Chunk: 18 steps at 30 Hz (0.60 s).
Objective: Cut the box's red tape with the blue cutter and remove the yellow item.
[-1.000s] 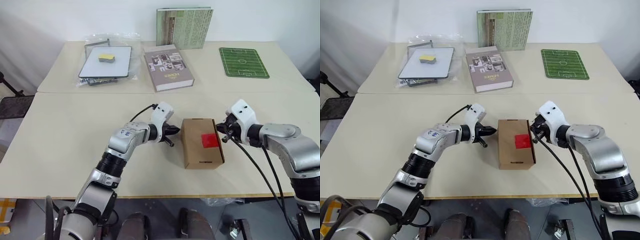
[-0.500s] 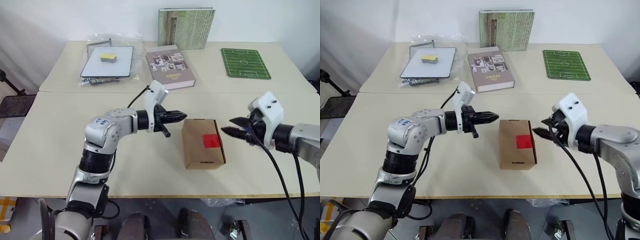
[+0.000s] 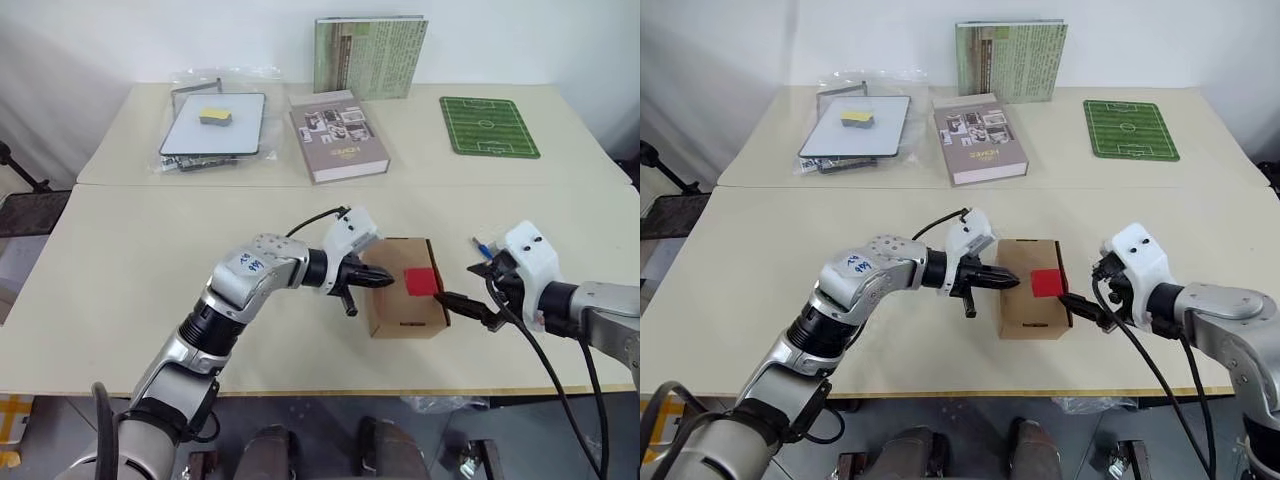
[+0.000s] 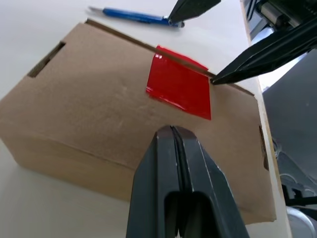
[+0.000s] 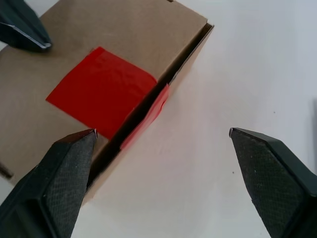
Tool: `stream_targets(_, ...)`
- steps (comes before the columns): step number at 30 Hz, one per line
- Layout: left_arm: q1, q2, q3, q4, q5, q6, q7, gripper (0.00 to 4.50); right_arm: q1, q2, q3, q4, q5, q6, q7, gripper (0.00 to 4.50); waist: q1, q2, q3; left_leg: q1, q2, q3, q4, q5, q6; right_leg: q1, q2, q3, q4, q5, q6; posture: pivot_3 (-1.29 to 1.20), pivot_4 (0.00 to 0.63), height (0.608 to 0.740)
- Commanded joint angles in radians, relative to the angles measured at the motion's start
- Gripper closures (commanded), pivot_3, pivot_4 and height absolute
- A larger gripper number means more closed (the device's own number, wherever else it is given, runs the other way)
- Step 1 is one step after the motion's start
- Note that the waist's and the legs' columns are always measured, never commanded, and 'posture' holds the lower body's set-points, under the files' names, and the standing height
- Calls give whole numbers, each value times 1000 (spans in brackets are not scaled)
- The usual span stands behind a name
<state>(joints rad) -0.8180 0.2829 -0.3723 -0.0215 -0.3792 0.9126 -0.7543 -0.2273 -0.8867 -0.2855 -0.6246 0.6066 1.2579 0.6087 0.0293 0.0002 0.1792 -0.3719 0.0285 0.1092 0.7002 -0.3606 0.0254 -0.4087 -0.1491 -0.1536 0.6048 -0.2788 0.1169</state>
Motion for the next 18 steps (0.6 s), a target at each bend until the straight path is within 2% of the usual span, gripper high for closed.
stream_targets(1, -15, 8, -18, 8, 28, -26, -24, 4500, 52, -47, 31, 27, -31, -22, 4, 27, 1, 0, 0, 0, 0, 0, 0, 0, 0, 0, 0, 0, 0, 0, 0, 0, 150, 740)
stream_targets(8, -2, 17, -21, 12, 53, -31, -43, 4500, 106, -127, 79, 91, -71, -122, 40, 27, 4, -4, -2, 1, 0, -1, 1, 0, 0, 3, 0, -1, -1, 0, 0, 0, 150, 740)
stream_targets(18, 16, 34, -29, -8, 66, -16, -56, 4500, 80, -163, 209, 140, -110, -215, 99, 27, 0, -4, -2, 2, 1, -2, 1, 0, 0, 3, 0, -2, -1, 0, 0, 0, 150, 740)
